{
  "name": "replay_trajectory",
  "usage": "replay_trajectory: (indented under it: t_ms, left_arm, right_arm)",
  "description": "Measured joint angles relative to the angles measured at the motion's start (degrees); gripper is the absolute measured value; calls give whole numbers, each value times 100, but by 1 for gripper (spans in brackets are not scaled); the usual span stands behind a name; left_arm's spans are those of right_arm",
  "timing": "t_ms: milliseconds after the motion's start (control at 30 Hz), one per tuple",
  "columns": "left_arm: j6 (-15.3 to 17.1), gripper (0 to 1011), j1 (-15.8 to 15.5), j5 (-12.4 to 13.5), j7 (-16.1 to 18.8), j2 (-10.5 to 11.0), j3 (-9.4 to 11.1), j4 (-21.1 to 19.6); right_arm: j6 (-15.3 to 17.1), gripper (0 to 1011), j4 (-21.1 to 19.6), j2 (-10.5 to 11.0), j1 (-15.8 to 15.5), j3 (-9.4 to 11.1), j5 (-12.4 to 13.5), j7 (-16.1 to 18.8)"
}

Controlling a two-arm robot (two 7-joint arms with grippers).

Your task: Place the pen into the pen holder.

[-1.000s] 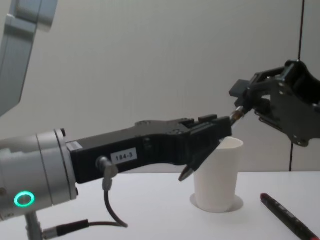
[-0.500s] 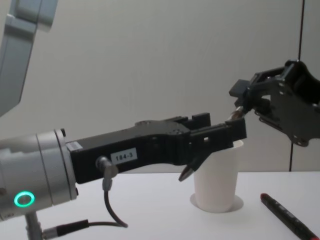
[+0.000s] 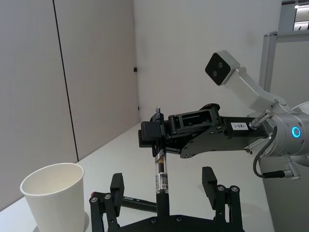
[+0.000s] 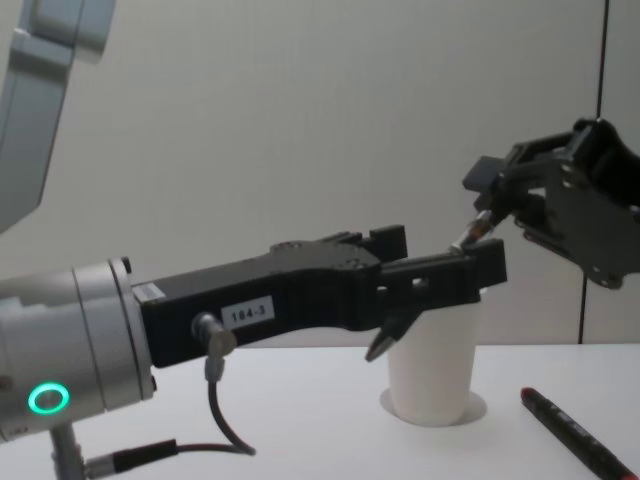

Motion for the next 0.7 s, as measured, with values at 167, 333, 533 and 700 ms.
replay_trajectory:
  t_ms: [167,333,533,700]
  left_arm:
    - [0,1001,0,0,0,0,0,0]
    - [0,1001,0,0,0,0,0,0]
    - [0,1001,0,0,0,0,0,0]
    - [0,1001,0,0,0,0,0,0]
  right_arm:
    - [-92,137,-17,83,2,19,-164,0]
    - [-269,137,-56,212,-19,74,-390,-79]
    - [-493,137,-88,360,-41,150,-669,-206]
    - [-696,137,-84,476,-8,216,-1014,-275]
